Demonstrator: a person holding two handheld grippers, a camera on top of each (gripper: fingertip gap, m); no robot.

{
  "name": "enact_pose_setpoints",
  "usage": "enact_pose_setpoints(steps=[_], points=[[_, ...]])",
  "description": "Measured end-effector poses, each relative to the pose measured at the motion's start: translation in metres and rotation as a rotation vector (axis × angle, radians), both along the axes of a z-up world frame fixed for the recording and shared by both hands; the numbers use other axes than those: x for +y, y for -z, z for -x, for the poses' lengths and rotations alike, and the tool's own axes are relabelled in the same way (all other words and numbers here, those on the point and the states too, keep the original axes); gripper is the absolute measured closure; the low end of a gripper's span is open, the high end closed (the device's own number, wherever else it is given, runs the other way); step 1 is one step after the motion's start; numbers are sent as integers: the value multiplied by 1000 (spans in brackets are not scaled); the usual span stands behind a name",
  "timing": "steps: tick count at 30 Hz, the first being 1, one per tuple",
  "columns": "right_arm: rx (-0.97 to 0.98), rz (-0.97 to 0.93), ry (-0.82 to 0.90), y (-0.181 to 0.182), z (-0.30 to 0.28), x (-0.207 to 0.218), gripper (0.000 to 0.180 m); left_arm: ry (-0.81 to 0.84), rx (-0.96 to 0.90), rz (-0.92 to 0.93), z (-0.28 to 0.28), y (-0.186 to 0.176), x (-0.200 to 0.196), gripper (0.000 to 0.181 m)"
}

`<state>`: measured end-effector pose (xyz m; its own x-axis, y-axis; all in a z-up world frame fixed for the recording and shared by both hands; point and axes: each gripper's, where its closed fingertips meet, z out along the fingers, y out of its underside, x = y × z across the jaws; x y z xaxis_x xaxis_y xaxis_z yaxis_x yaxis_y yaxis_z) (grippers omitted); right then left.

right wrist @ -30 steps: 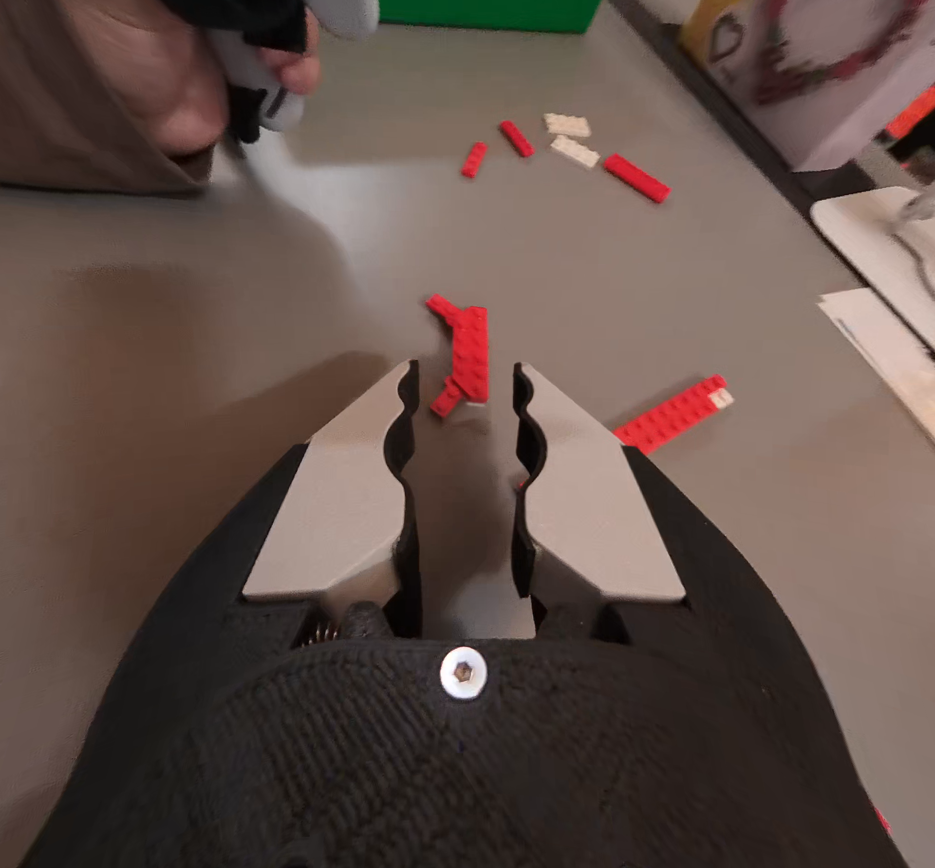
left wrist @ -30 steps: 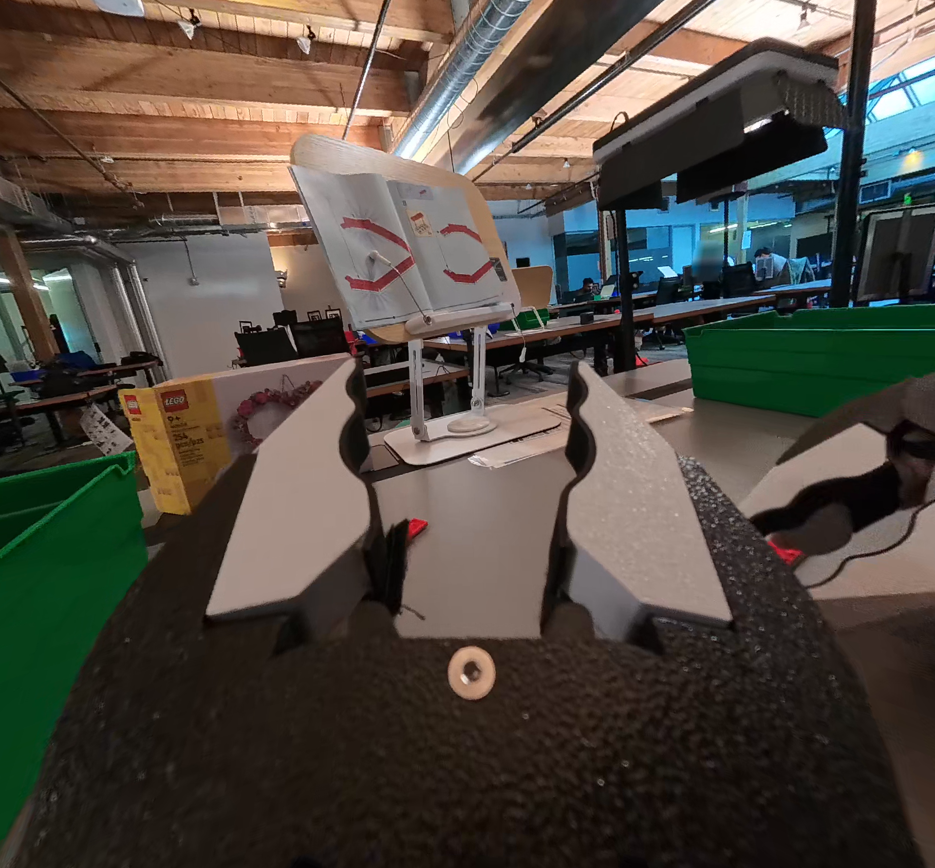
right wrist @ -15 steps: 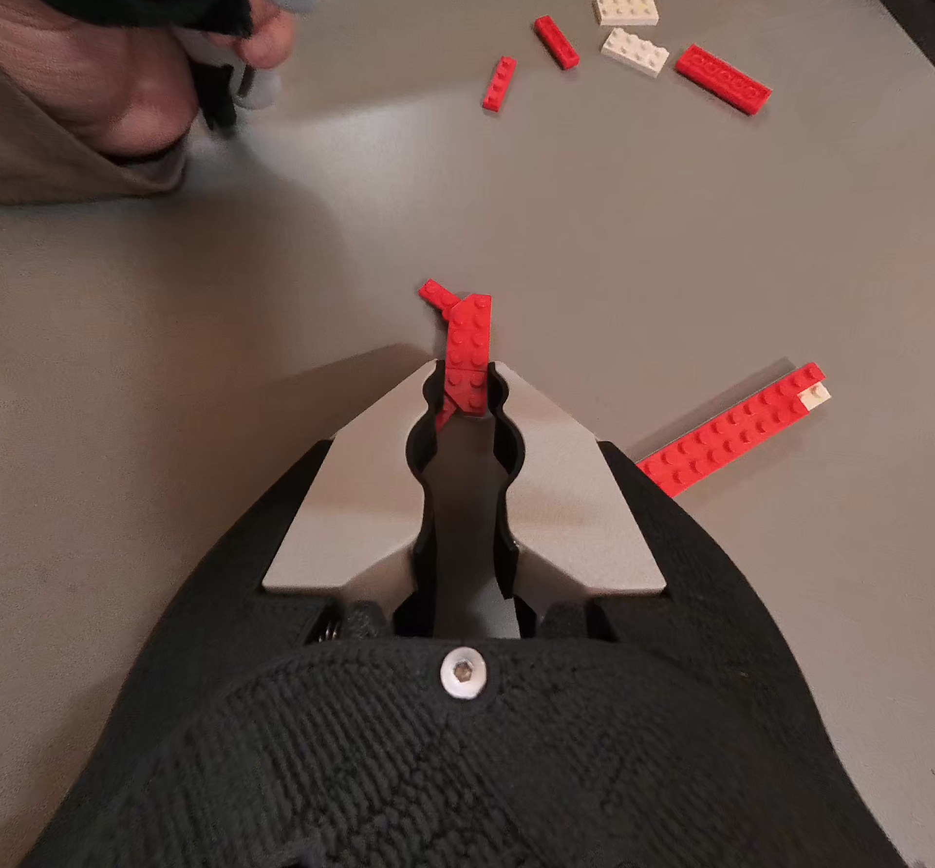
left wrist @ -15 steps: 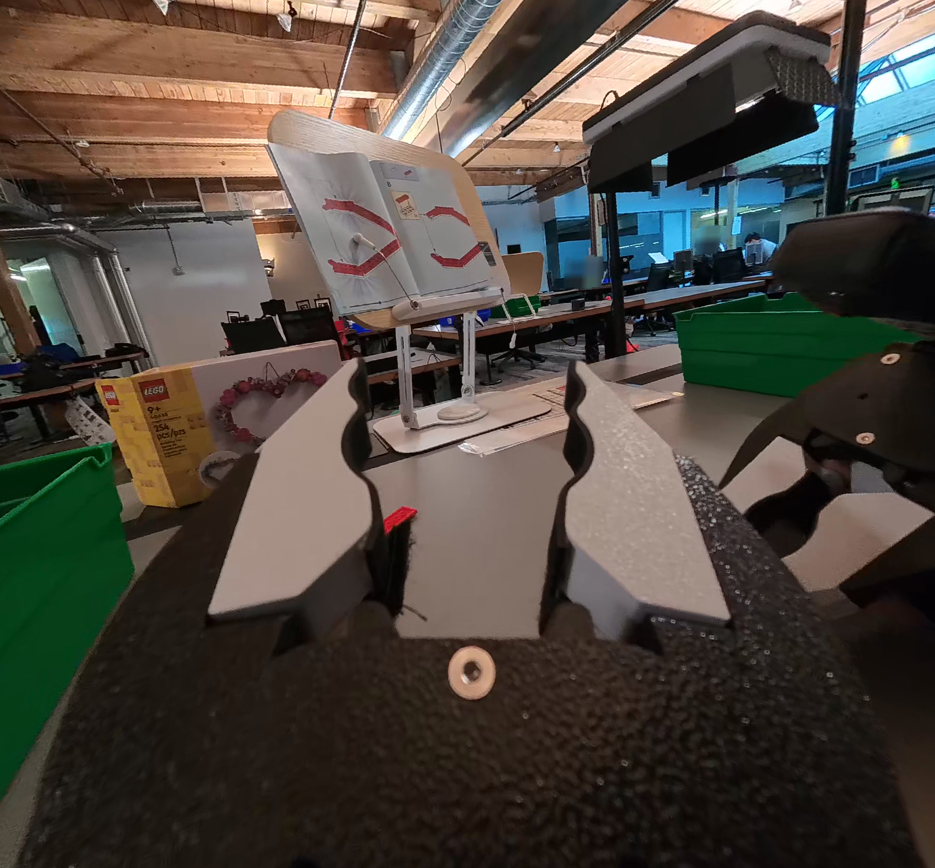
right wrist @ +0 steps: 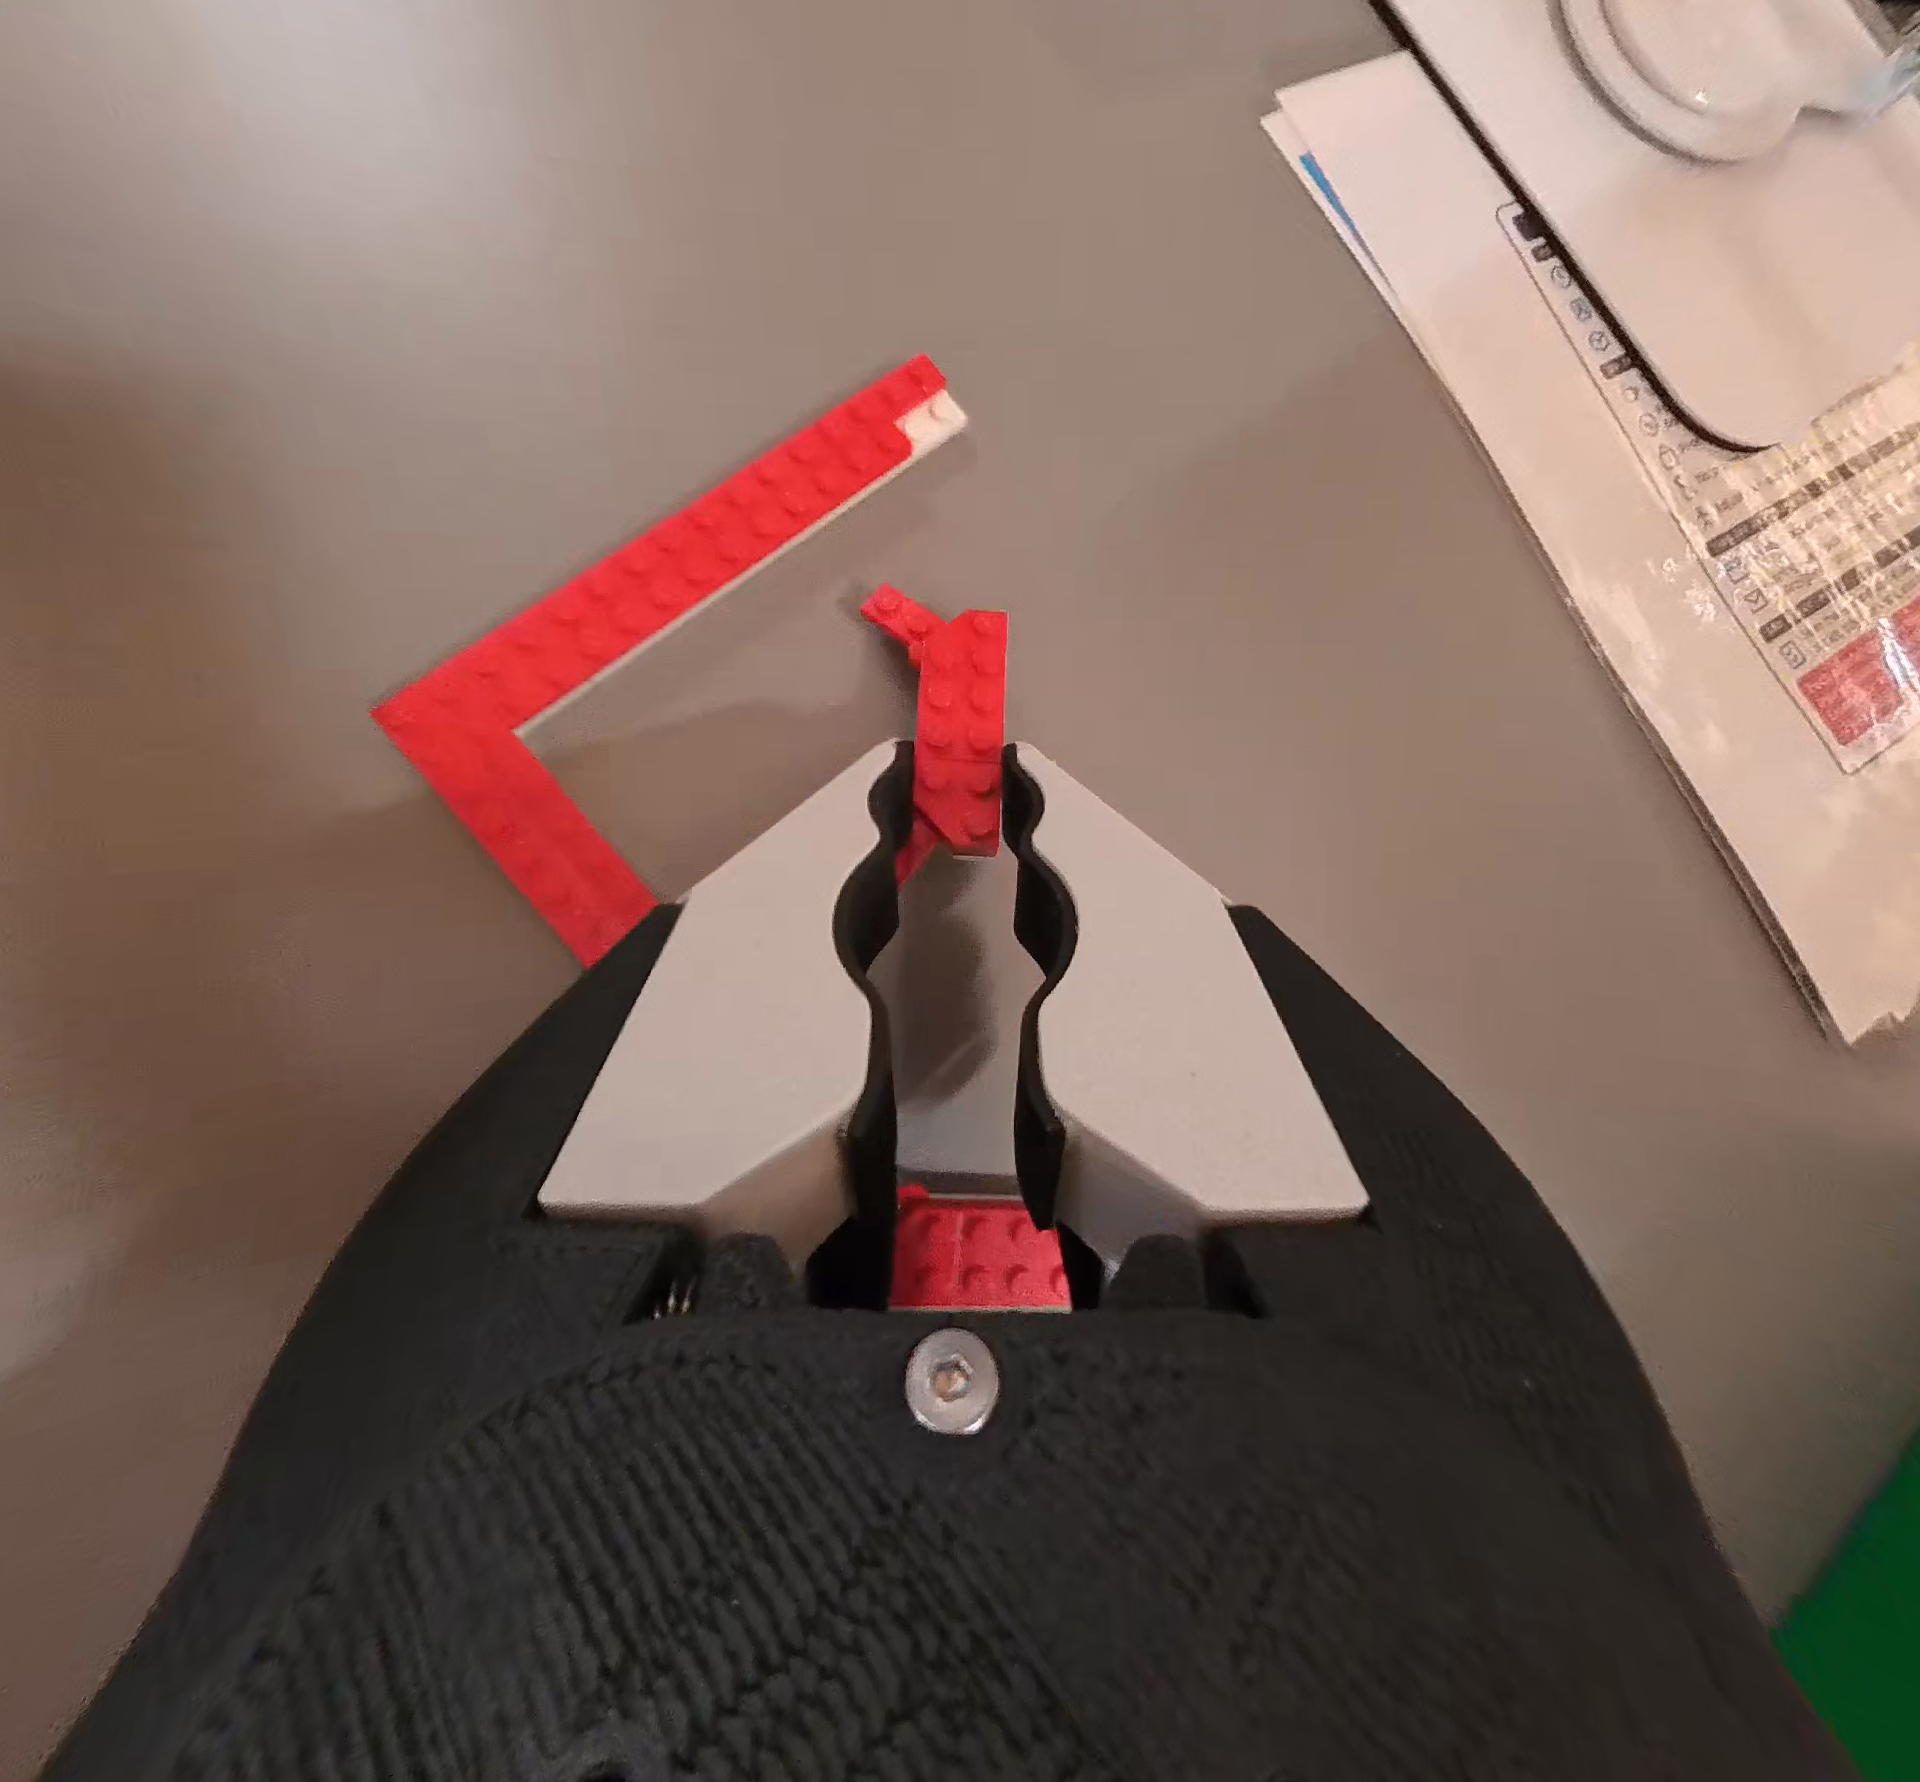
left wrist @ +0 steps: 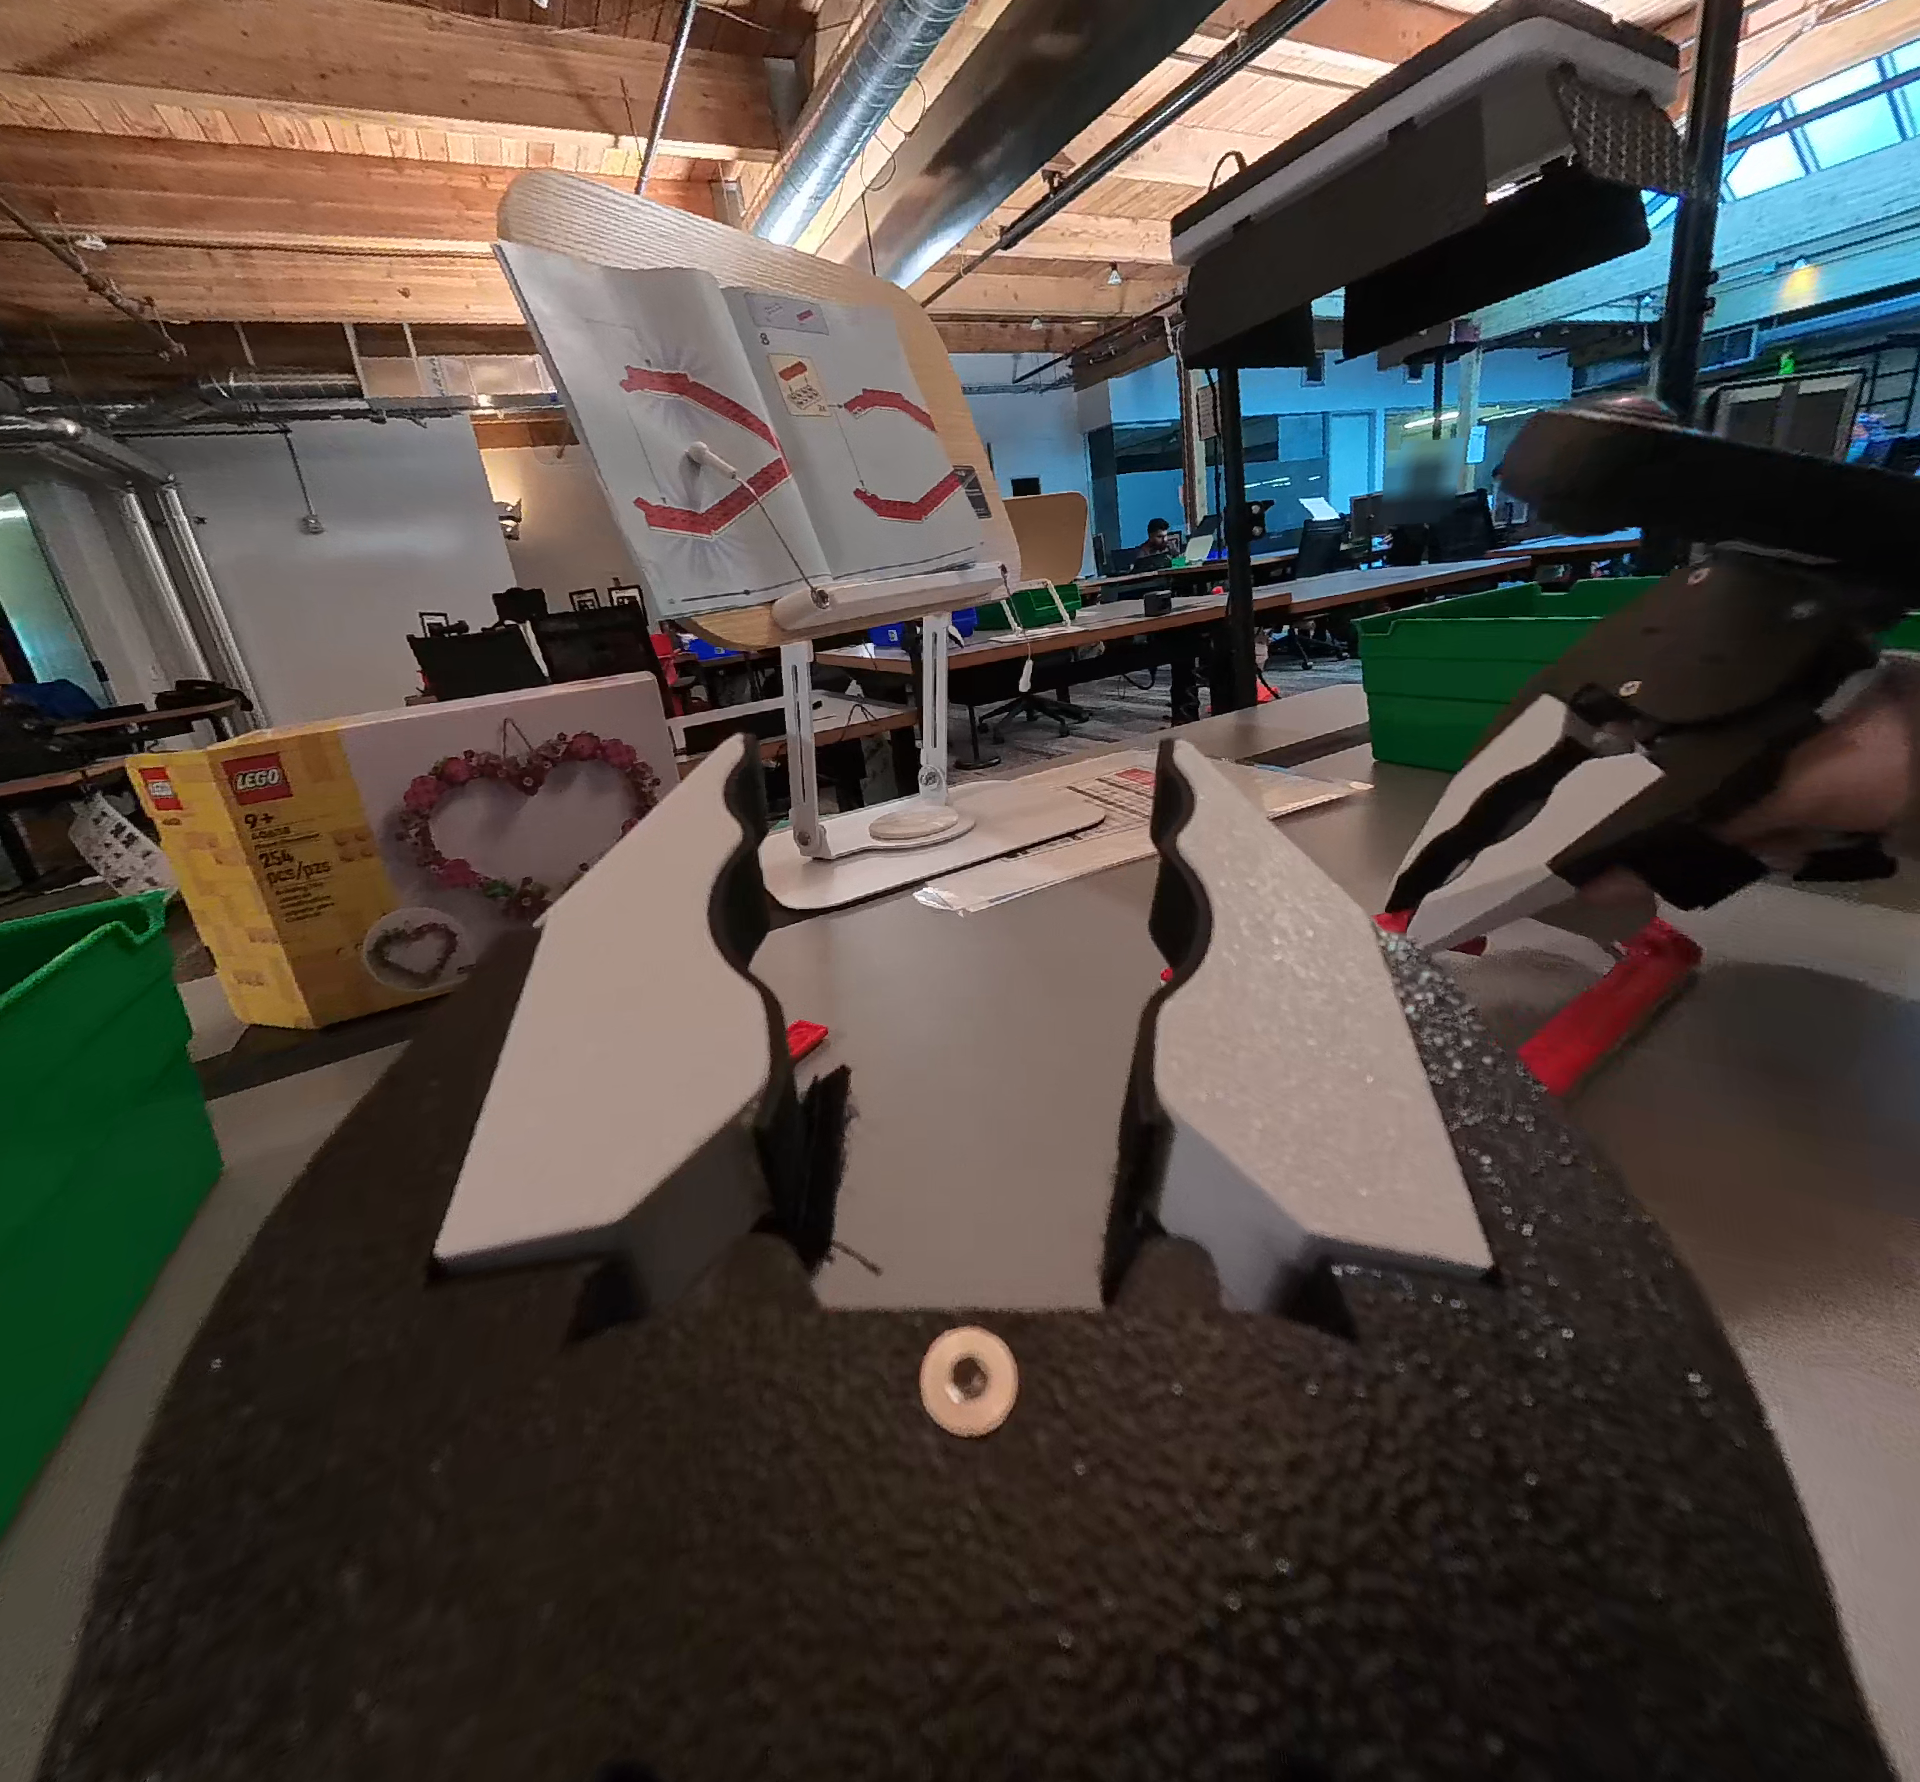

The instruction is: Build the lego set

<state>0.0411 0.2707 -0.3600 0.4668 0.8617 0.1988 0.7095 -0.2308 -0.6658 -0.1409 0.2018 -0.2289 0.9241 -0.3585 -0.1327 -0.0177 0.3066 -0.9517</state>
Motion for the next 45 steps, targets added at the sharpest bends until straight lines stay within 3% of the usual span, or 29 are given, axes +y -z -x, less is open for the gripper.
enact_pose_setpoints(steps=[1, 4, 9, 13, 18, 23, 30, 45], points=[[-14, 4, -5, 1, -2, 3, 165, 0, 3, -4, 0, 0, 0, 108], [-31, 16, -23, 6, -2, 6, 163, -5, 13, -3, 0, -1, -1, 109], [9, -14, -7, -8, -5, 5, 132, 0, 21, 0, -3, 0, -1, 109], [259, 105, -20, -38, 22, -36, 134, 11, 16, 11, -5, 2, 0, 109], [301, 186, 121, -18, 54, -61, 121, 23, 19, 19, -8, 4, 0, 109], [178, 99, 176, 2, 57, -53, 124, 22, 15, 17, -7, 3, -1, 109], [119, 146, 157, 11, 51, -62, 156, 24, 19, 13, -8, 1, -2, 109], [-85, 302, -23, 12, -24, -149, 165, 38, 27, 25, -12, 6, -2, 112]])
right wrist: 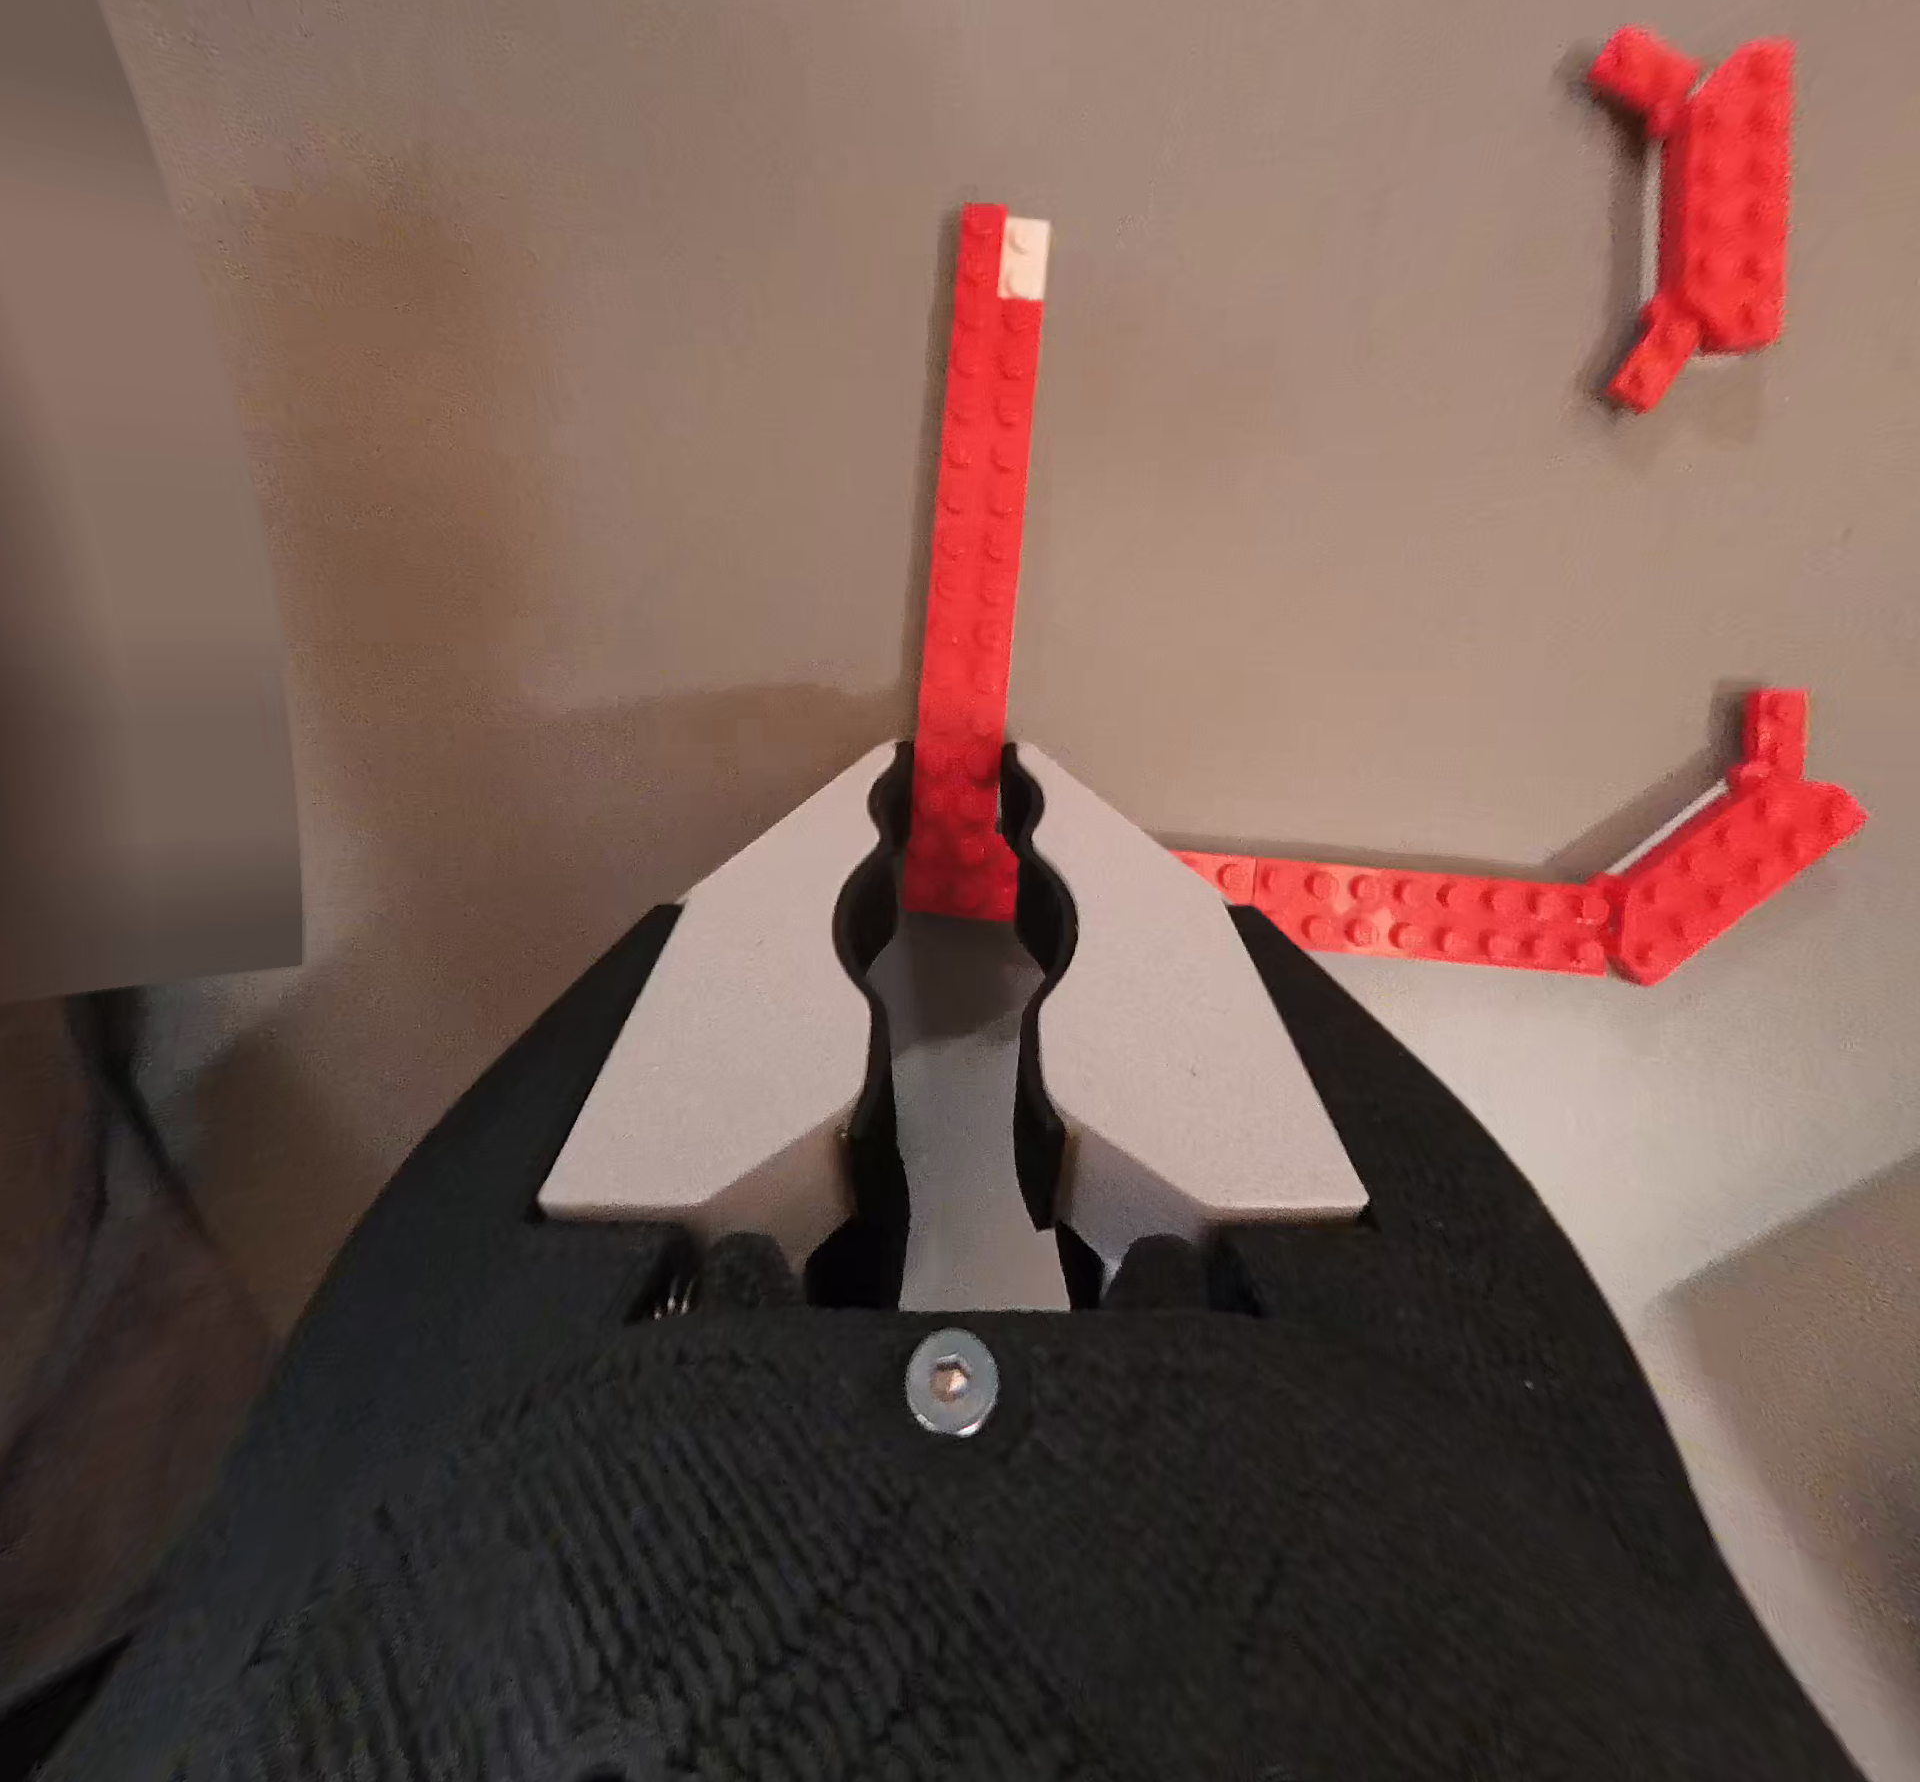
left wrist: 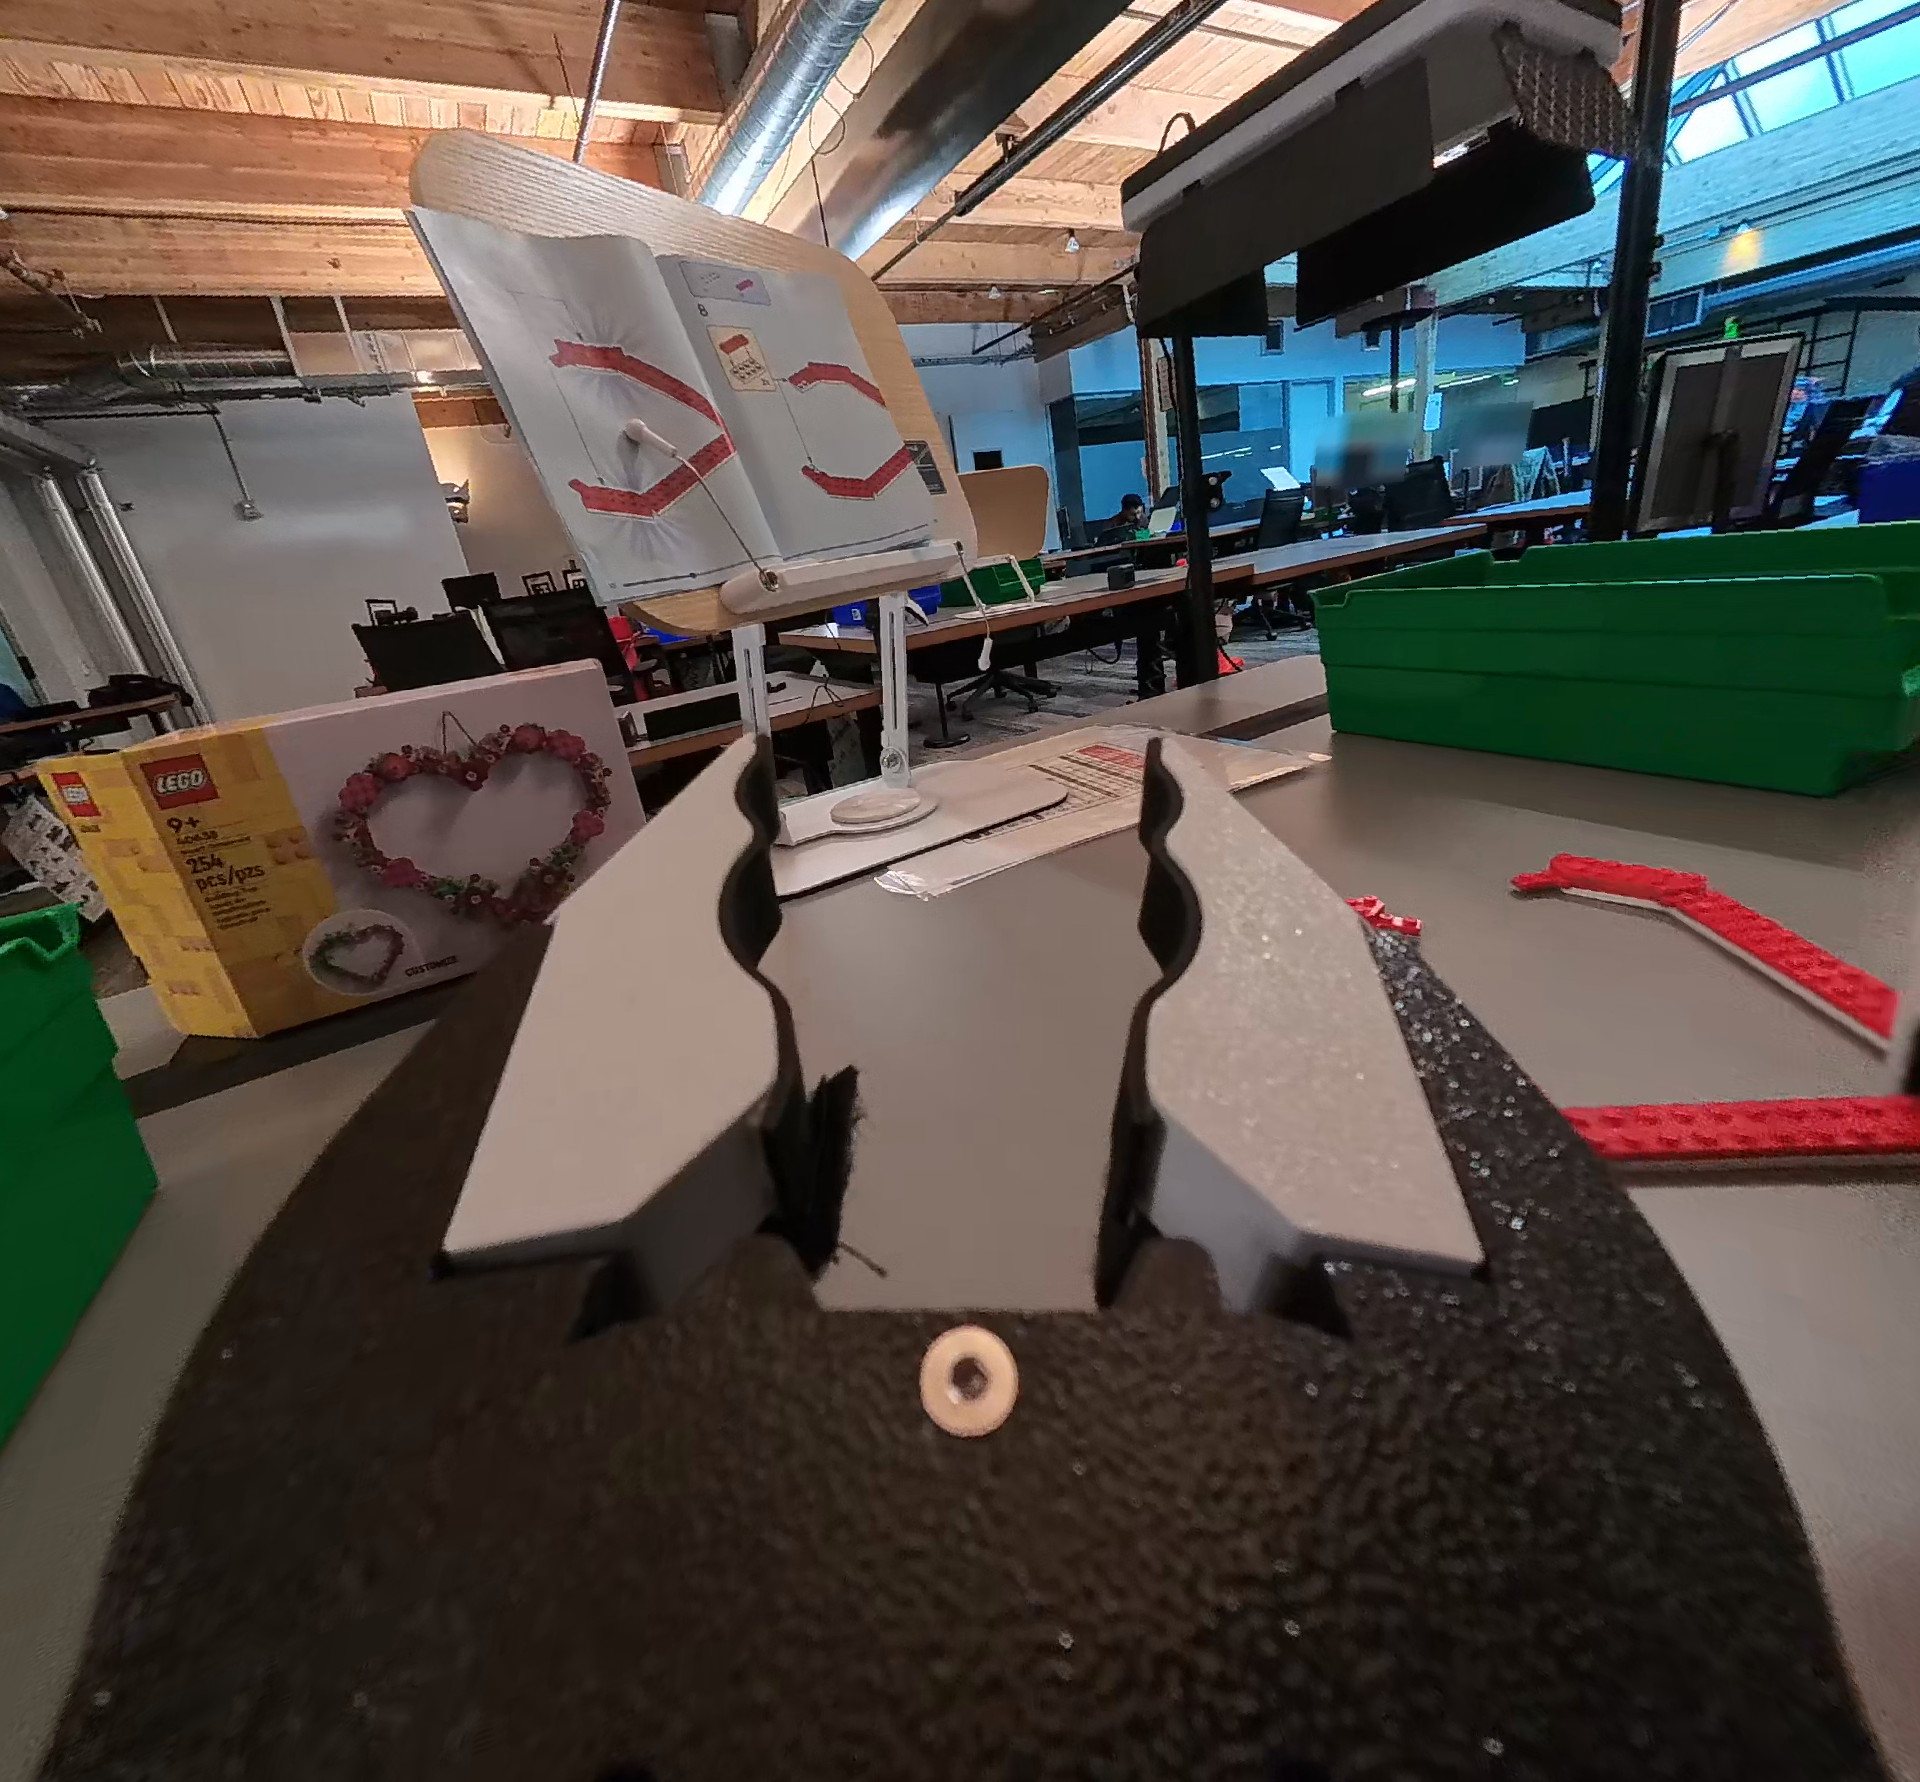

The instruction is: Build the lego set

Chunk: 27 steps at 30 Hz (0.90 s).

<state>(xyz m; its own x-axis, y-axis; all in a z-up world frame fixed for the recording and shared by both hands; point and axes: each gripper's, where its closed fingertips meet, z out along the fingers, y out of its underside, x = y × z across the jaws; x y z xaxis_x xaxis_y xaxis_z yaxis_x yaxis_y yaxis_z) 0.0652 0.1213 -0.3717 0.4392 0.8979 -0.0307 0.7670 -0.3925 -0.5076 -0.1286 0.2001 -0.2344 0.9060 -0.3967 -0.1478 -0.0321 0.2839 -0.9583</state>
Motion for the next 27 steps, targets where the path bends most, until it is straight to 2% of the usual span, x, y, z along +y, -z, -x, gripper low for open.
enact_pose_setpoints(steps=[3, 8, 12, 15, 18, 22, 26, 27], points=[[60, -14, 33, -15, -7, 8, 159, 5, 3, 2, -2, 1, 0, 113], [204, -253, 163, -46, -5, 84, 147, 11, 7, 1, -3, 1, -1, 113], [241, -243, 210, -35, 6, 127, 141, 7, 4, -3, -1, -1, -1, 112], [190, -220, 197, -17, 11, 146, 139, 5, 3, -5, -1, -2, -1, 112], [124, -208, 171, -5, 12, 156, 142, 9, 6, -7, -1, -3, -1, 113], [121, -176, 139, -2, 18, 156, 165, 15, 14, -8, -4, -2, -2, 113], [164, -155, 92, -9, 32, 146, 165, 13, 17, -13, -3, -3, -2, 114], [185, -145, 65, -12, 39, 140, 165, 5, 14, -10, -2, -3, -1, 122]])
